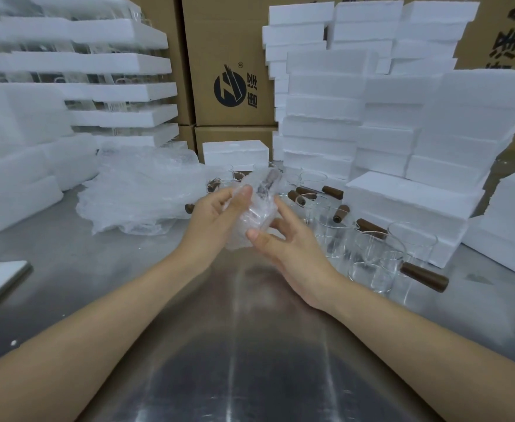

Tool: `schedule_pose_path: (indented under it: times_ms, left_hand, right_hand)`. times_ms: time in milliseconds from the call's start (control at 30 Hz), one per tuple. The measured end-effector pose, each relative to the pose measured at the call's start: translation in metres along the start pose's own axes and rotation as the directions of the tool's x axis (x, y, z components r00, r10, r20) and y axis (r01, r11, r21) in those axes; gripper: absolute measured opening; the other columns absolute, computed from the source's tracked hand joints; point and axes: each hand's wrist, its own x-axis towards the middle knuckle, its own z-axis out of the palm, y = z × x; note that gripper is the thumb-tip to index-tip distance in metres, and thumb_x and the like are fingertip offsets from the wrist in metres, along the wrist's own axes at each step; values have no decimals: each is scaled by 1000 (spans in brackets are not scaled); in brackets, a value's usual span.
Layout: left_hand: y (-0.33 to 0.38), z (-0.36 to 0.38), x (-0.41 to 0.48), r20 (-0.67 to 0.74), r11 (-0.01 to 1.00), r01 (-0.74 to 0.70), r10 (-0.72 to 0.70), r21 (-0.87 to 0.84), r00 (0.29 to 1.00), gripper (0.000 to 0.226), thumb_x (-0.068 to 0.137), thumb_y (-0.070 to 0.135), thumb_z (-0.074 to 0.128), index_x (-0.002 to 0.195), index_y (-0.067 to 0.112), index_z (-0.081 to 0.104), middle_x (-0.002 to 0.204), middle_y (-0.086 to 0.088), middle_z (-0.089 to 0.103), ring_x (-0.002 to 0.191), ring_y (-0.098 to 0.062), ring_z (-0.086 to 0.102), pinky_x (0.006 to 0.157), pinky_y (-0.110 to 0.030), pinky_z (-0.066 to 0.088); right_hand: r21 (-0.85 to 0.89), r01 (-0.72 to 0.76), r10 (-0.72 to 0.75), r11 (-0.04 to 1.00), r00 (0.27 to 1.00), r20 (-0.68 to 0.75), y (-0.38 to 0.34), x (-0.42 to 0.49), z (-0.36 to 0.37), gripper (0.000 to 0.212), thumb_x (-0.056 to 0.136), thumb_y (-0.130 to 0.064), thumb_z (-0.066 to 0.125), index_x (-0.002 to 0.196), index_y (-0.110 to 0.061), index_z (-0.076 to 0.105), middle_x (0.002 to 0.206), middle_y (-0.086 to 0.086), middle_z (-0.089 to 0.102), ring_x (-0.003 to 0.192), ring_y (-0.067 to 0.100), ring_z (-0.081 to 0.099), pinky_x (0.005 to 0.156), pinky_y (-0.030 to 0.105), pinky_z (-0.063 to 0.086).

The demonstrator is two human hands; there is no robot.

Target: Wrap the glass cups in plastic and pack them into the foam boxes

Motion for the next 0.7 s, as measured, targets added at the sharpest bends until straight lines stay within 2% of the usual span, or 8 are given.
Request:
schedule_pose_path:
  times_ms: [67,133,200,300,367,467,600,700]
  left_hand:
    - [-3,-1,2,30,992,120,-121,34,992,54,87,61,39,75,22,75,78,2,74,74,-10,69,67,-18,51]
    - [-6,6,1,56,981,191,-190,-14,980,70,89,67,26,89,18,76,91,-3,75,88,-11,69,78,-19,50]
    - [-11,12,0,-28,989,123,-126,-85,992,58,97,54,27,92,16,70,95,1,72,93,-7,66,83,-18,47]
    - [-17,3,5,-182,990,84,-103,-110,978,13,98,23,50,103,26,62,101,14,65,97,0,60,82,-19,43]
    - [-20,-6,8,-70,954,162,-185,-253,980,26,92,19,60,117,25,59,111,10,66,106,-8,62,82,-23,49]
    - [-23,-4,4,125,920,298,-274,-255,953,22,95,21,57,111,7,61,106,-4,72,97,-18,67,83,-36,52]
    - [-20,4,-5,11,970,240,-241,34,971,24,98,-1,46,87,7,66,72,8,72,68,-2,66,65,-17,50]
    - [-14,11,-6,-143,971,241,-239,-7,960,17,94,2,56,101,-12,64,93,-22,71,80,-21,65,76,-37,53]
  right_hand:
    - [89,-1,1,996,1000,1,2,2,-1,70,82,-6,71,143,-23,40,129,9,59,118,27,59,101,50,45]
    - [190,2,-1,982,1000,-6,-2,4,-3,57,85,2,63,135,-19,46,119,10,66,107,28,65,92,45,52]
    - [281,30,-23,959,999,-30,-6,6,-6,44,86,2,61,125,-17,52,116,10,67,106,27,66,86,37,56]
    - [417,21,23,909,995,-102,-7,11,-8,52,82,2,65,128,-9,43,115,14,65,104,30,65,83,33,56]
    - [401,-8,49,916,995,-92,-7,13,-7,57,75,-2,66,125,-6,41,111,14,64,96,25,64,78,32,52]
    - [300,-25,42,953,998,-52,-4,13,-7,40,83,-1,55,122,-3,46,110,13,60,94,22,59,77,32,47]
    - [-209,45,-55,977,998,-41,-1,6,-4,36,90,-13,61,123,-14,46,122,7,55,110,19,58,94,35,49]
    - [-414,114,-133,903,991,-18,-1,-1,1,57,83,-30,71,129,-20,39,125,0,49,114,9,53,93,29,48]
